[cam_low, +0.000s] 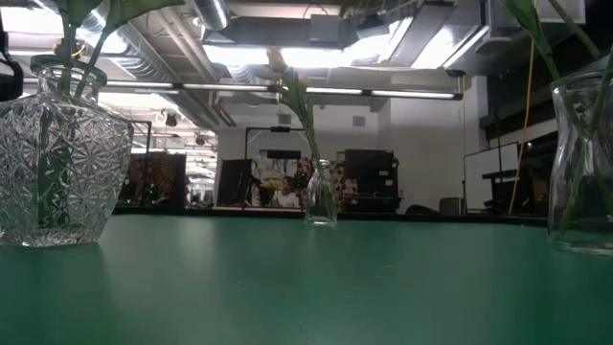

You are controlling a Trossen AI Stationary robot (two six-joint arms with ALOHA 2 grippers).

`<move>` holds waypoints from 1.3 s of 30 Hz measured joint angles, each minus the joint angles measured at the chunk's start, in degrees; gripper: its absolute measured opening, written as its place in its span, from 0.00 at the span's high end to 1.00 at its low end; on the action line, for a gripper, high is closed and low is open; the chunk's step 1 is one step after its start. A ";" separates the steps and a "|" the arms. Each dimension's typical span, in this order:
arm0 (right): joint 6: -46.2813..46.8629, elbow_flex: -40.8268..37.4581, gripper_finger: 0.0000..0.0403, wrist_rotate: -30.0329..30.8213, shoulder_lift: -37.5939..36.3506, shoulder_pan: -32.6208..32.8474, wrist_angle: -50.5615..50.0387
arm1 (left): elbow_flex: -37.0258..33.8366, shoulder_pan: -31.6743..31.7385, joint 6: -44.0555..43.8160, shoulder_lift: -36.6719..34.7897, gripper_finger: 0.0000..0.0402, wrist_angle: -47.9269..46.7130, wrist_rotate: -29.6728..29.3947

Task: Sort flowers into vase by color
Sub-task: Put the red-yellow tulip into the bottom right transparent vase

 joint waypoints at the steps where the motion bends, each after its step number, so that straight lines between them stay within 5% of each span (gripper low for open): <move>1: -0.10 0.00 0.99 0.02 -0.64 0.01 -0.23 | 0.01 -0.02 0.02 0.00 0.51 0.00 -0.04; 8: -0.41 1.72 0.99 0.11 -8.67 3.60 -11.35 | 0.01 0.00 0.05 0.01 0.51 0.01 -0.97; 15: -1.93 3.17 0.99 0.16 -16.90 14.31 -22.16 | 0.01 -0.02 0.03 -0.02 0.51 0.01 -2.52; 22: -7.05 0.93 1.00 0.16 -25.40 27.54 -21.80 | 0.01 0.00 -0.39 0.01 0.51 0.01 -2.57; 29: -6.53 -9.84 1.00 0.00 -30.80 38.22 -22.08 | 0.00 0.00 -1.48 0.01 0.51 0.01 -2.57; 39: -2.75 -18.11 1.00 -0.06 -29.68 37.09 -13.63 | 0.00 0.00 -2.74 0.01 0.51 0.01 -2.57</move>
